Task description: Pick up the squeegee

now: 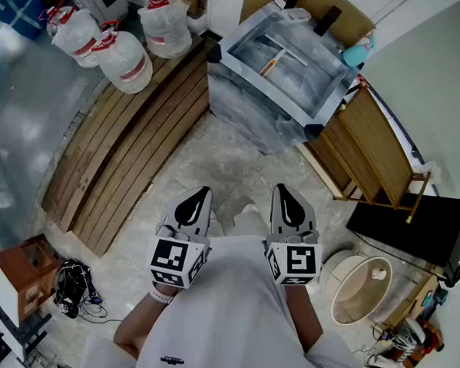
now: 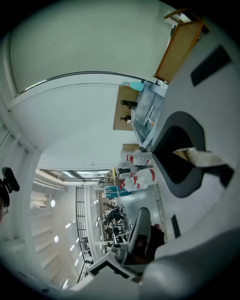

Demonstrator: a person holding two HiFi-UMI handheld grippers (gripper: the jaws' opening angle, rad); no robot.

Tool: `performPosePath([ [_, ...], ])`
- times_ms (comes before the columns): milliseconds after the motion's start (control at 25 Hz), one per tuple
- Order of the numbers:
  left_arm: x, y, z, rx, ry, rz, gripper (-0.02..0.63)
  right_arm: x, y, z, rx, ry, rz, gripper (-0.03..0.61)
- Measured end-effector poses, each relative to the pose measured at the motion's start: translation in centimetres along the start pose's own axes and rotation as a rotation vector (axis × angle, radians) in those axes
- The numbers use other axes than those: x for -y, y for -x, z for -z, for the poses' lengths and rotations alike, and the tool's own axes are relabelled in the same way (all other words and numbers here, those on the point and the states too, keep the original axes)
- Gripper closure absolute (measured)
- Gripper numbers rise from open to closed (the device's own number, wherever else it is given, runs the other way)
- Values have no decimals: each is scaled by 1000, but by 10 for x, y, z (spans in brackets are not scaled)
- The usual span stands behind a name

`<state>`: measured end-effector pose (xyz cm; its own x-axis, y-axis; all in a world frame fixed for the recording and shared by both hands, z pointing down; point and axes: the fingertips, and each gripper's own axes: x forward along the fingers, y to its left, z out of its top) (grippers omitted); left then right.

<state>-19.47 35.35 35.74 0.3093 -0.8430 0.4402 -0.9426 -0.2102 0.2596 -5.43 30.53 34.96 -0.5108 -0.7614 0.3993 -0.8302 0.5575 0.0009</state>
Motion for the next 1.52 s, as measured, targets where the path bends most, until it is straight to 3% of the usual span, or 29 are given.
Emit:
performPosePath([
  [360,65,6,13,-39,-29,15,609,48,59,26,-6,-124,26,572],
  [560,77,2,25,-66,-31,47,609,61,69,40,19,-172,48,572],
  [1160,10,25,11,-9,39,80,609,10,50,22,20,-97,112,572],
  [1520,10,-37,-11,-34,2,113,609,66,22,20,10,-116,183,572],
])
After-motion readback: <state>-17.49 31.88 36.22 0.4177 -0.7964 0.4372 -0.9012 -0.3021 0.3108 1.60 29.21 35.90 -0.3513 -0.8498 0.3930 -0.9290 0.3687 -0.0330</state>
